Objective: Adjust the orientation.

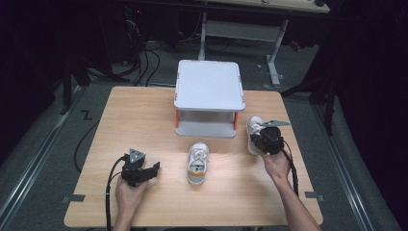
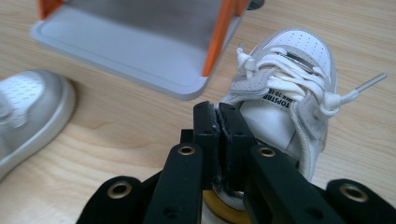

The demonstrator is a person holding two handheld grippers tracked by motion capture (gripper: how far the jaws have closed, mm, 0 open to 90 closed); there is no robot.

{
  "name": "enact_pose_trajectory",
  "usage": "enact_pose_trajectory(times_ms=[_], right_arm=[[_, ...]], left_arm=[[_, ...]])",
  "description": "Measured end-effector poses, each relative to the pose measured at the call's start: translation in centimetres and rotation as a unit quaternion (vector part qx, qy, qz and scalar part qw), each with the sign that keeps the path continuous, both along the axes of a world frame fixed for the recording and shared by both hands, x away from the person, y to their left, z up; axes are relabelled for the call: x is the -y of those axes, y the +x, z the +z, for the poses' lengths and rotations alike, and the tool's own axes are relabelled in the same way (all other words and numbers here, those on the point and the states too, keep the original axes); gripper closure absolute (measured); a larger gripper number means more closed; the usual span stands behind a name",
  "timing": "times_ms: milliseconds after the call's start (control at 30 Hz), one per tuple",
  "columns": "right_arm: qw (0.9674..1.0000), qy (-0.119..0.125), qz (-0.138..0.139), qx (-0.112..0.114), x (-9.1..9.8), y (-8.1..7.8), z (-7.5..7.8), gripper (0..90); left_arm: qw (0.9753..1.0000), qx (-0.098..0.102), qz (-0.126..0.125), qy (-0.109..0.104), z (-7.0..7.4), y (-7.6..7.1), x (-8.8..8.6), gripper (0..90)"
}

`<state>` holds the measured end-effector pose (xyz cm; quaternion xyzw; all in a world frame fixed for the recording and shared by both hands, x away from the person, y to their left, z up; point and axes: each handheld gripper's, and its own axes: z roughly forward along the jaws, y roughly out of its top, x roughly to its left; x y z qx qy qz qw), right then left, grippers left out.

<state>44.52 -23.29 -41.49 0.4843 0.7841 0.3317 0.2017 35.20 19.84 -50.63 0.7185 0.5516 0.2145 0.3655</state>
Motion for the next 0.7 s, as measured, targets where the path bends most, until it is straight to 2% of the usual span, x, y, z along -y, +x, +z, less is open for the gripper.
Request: enact_pose_trajectory(times_ms=[333,700], right_arm=[[0.9993,0.019,0.03,0.01,-0.5,-3.6,0.6,87.3],[0.9975,0.029,0.064,0.01,-2.5,-7.7,-0.4,87.2]], left_arm=[[1.0,-0.001,0.0,-0.001,0.0,0.0,0.0,33.5],[1.0,0.001,0.001,0.001,0.0,0.0,0.0,33.6]])
